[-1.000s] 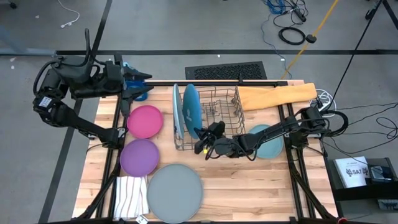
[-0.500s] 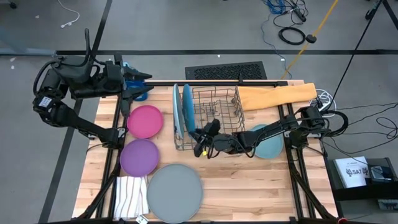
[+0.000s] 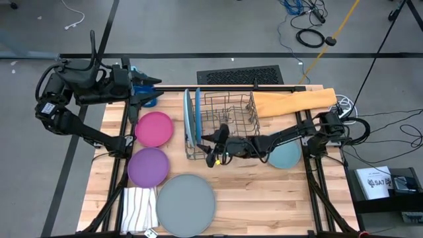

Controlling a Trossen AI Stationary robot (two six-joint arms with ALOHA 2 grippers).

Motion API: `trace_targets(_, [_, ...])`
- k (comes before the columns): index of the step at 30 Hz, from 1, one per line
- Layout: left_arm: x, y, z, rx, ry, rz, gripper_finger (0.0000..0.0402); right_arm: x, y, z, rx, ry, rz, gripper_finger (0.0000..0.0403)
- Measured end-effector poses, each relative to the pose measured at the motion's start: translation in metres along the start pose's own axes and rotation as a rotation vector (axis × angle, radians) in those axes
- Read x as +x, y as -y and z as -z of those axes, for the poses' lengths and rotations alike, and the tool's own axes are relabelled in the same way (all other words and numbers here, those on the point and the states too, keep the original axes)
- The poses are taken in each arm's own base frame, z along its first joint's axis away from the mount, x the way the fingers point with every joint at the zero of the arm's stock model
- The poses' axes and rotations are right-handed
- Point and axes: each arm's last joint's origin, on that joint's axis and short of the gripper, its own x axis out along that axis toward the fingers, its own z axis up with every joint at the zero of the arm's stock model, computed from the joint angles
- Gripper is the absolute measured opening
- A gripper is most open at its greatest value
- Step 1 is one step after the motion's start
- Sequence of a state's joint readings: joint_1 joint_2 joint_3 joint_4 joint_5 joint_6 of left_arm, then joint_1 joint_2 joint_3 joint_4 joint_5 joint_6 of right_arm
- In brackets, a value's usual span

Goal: Sort dishes
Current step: Put the gray plate into the dish rack

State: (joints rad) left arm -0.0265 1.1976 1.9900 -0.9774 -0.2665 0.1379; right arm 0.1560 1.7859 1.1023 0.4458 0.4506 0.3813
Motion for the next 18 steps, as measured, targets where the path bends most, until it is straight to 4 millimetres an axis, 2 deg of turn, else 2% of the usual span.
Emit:
trace_targets(10, [0.000,0.000,0.000,-0.001,0.000,0.000,0.0162,0.003,0.001,-0.008,-0.110,0.044,-0.097,0.0192])
trace_targets(18, [0.000,0.000,0.001,-0.001,-0.006,0.001,0.0162,0.005,0.004,-0.011,-0.126,0.046,-0.130,0.0192])
